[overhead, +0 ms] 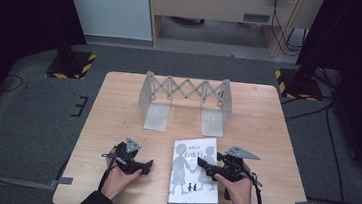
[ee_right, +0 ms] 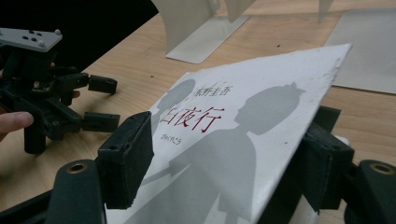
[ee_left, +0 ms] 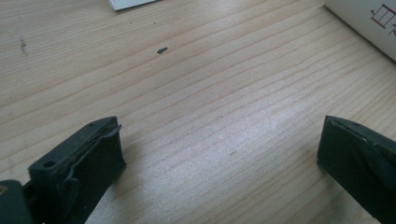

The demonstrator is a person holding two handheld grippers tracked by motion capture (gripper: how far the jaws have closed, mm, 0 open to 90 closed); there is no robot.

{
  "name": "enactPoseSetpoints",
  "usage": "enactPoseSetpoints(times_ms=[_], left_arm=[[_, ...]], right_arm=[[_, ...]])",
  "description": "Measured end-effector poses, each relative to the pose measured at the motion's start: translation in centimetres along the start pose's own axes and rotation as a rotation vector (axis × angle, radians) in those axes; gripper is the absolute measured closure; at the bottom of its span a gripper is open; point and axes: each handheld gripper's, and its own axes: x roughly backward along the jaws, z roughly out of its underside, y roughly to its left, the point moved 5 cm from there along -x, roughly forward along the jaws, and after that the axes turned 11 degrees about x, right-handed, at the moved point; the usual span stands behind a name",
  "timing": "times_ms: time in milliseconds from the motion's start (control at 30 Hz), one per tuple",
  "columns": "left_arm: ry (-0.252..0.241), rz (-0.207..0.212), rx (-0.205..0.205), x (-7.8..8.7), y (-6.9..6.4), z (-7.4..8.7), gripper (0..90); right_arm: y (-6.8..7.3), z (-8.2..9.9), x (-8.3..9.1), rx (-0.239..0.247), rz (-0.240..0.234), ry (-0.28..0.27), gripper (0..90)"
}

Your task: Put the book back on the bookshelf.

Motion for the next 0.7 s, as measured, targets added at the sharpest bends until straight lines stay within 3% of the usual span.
enactPoseSetpoints(times_ms=[567,700], left_arm=[[0.000,-0.001,0.001,0.0,0.0,0.0,0.0],[-0.003,-0.001,0.005,0.0,0.0,0.0,0.0]], right_arm=[[0.1,0.5,-1.0,0.000,-0.025,0.046,25.1],[0.4,0.5,-1.4,-0.019,-0.049,0.042,27.8]])
